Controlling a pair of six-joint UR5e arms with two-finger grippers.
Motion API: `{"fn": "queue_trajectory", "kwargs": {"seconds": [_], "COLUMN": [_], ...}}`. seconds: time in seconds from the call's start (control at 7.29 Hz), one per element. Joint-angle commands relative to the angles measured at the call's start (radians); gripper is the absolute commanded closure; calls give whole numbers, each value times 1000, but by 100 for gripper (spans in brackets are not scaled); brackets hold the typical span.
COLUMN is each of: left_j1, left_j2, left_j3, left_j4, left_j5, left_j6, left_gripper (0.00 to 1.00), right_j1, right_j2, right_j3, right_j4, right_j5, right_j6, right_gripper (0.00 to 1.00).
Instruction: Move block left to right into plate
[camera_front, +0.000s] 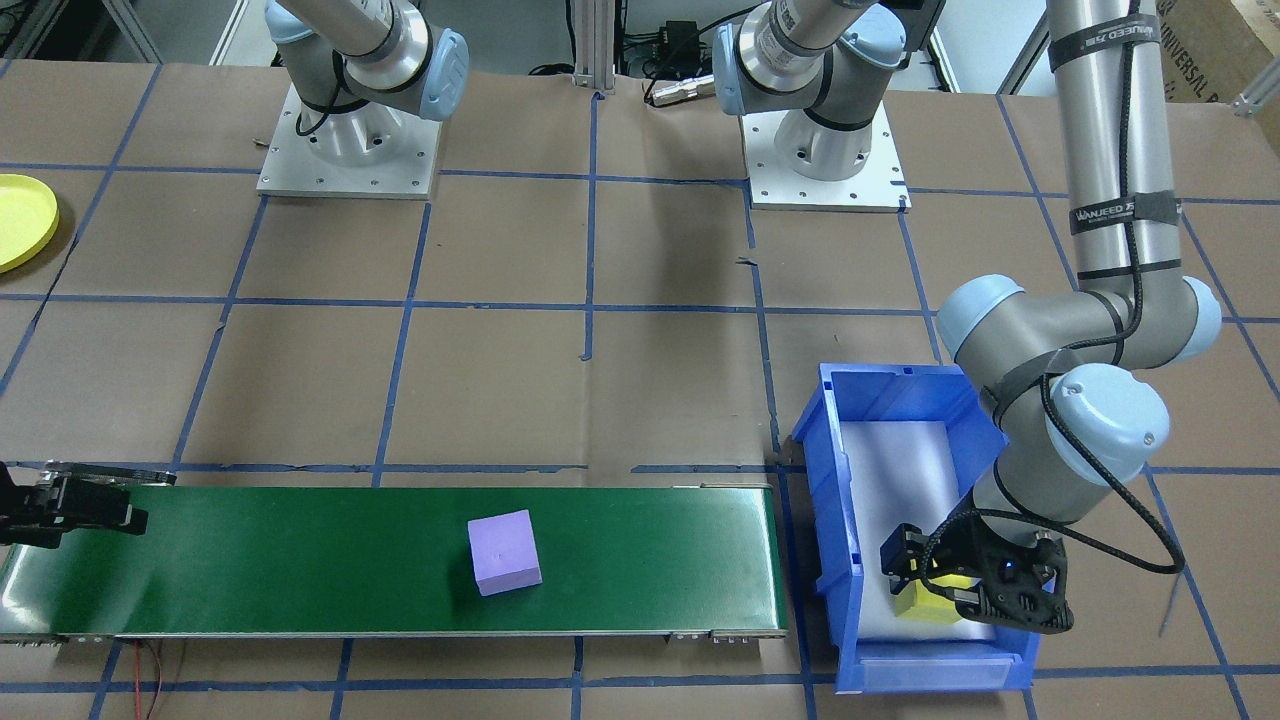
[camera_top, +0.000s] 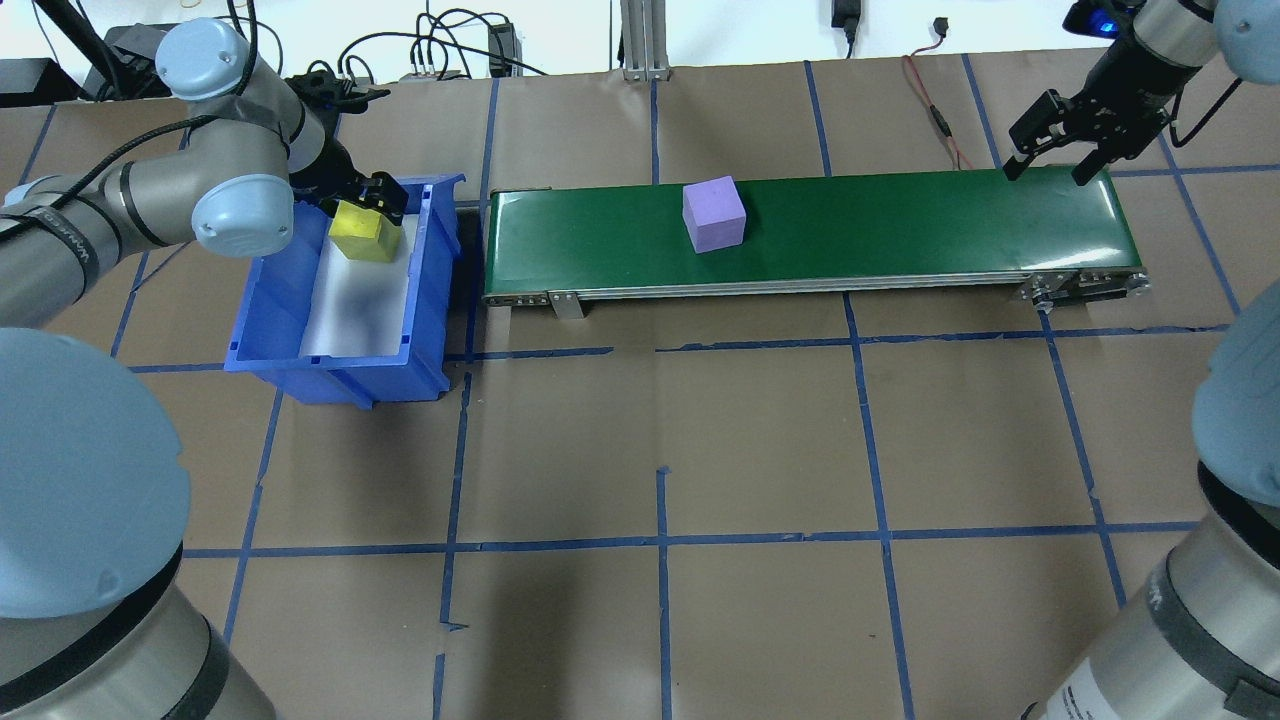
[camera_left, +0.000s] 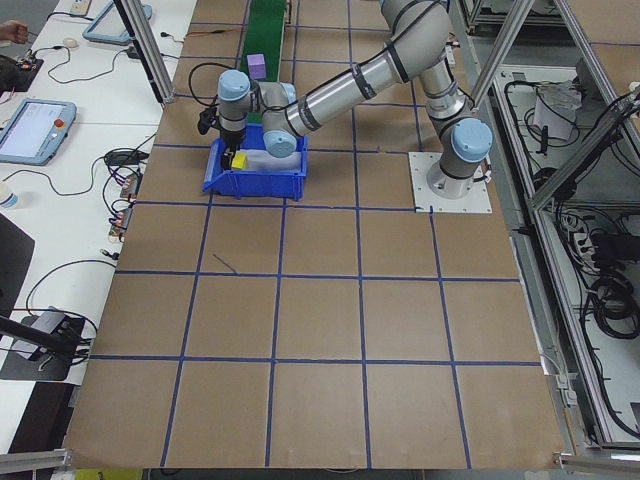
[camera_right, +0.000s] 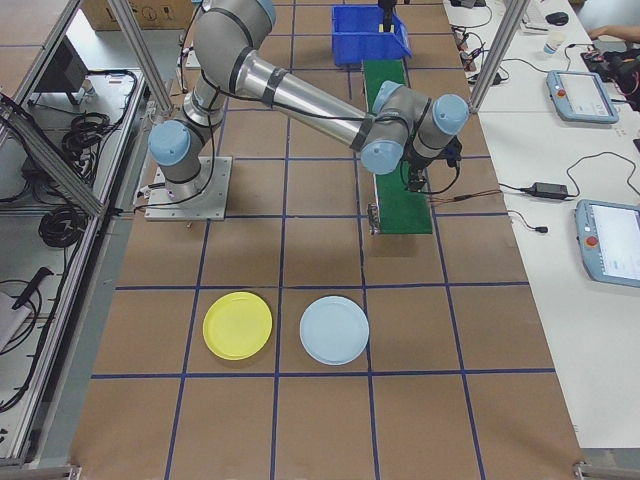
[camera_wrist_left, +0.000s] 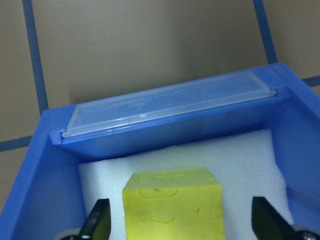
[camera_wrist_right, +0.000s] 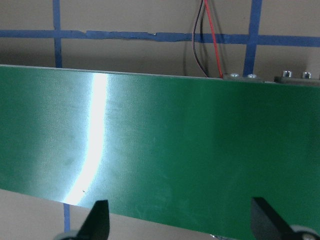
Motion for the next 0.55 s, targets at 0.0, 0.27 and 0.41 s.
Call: {"fn": "queue_trajectory", "kwargs": {"seconds": [0.0,0.27,0.41], "left_j1": [0,0,-1], "left_j2": [-10,16,62], "left_j3": [-4,20,28], "left_j4": [0,0,2], "left_j5": [3,24,10], "left_j6": [-8,-44,-111], "left_gripper": [62,70,70], "right_j1": [-16,-16,-16], "right_j2": [7,4,0], "right_j3": [24,48,53], "right_j4": [-31,-34,-36], "right_j5": [89,119,120], "right_j6": [-55,-57,-58], "right_gripper": [0,0,0]}}
